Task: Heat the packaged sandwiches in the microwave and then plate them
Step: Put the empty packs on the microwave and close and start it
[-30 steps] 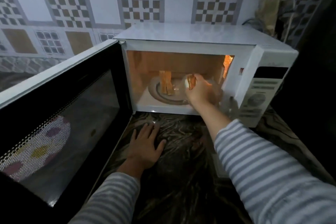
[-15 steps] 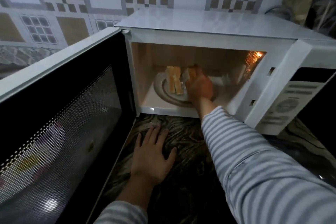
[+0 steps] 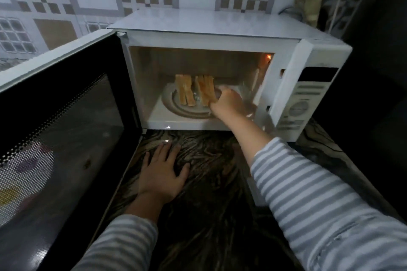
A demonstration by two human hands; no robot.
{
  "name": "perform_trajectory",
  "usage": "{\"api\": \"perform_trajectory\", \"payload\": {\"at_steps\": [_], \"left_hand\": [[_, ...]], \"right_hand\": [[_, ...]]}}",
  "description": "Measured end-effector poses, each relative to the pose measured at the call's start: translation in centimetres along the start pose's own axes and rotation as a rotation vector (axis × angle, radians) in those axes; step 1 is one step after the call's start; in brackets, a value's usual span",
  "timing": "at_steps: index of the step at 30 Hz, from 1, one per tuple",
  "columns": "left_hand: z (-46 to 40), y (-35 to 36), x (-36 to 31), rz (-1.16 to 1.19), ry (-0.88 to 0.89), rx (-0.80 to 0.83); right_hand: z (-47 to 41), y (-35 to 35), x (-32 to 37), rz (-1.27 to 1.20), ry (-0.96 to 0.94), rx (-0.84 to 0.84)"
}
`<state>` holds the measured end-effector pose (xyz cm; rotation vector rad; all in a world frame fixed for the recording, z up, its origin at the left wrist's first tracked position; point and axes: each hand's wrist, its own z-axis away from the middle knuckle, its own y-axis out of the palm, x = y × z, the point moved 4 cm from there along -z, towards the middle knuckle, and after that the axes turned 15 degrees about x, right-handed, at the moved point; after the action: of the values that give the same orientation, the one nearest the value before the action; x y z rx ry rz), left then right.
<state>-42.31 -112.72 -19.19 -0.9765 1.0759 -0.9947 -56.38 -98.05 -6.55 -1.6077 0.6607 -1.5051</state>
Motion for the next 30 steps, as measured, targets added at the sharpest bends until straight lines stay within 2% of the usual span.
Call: {"api": "perform_trajectory", "payload": {"at_steps": [4, 10, 13, 16, 21, 25, 30], "left_hand": [[1.1, -0.2, -1.0, 0.082, -0.029, -0.001], [4.0, -0.4, -7.4, 0.385, 0.092, -0.079], [5.3, -0.3, -10.7, 0.531, 0.189, -0.121], [7.1, -0.2, -12.8, 0.626, 0.218, -0.147], [9.2, 1.7, -13.9, 0.649, 0.222, -0.049], [10.1, 2.2, -14.0, 0.688, 0.221, -0.082], [10.3, 2.9, -14.0, 1.000, 0.170, -0.020]], "right_hand": [[4.7, -1.2, -2.6, 0.041, -0.028, 0.137], [12.4, -2.4, -7.1, 0.081, -0.065, 0.196], [15.8, -2.5, -8.9, 0.046, -0.085, 0.151], [18.4, -2.2, -10.9, -0.073, -0.057, 0.120], [21.5, -0.1, -13.7, -0.123, 0.070, 0.248], [22.1, 1.5, -14.8, -0.276, 0.128, 0.169], [21.3, 3.3, -15.5, -0.523, 0.200, 0.092]]}}
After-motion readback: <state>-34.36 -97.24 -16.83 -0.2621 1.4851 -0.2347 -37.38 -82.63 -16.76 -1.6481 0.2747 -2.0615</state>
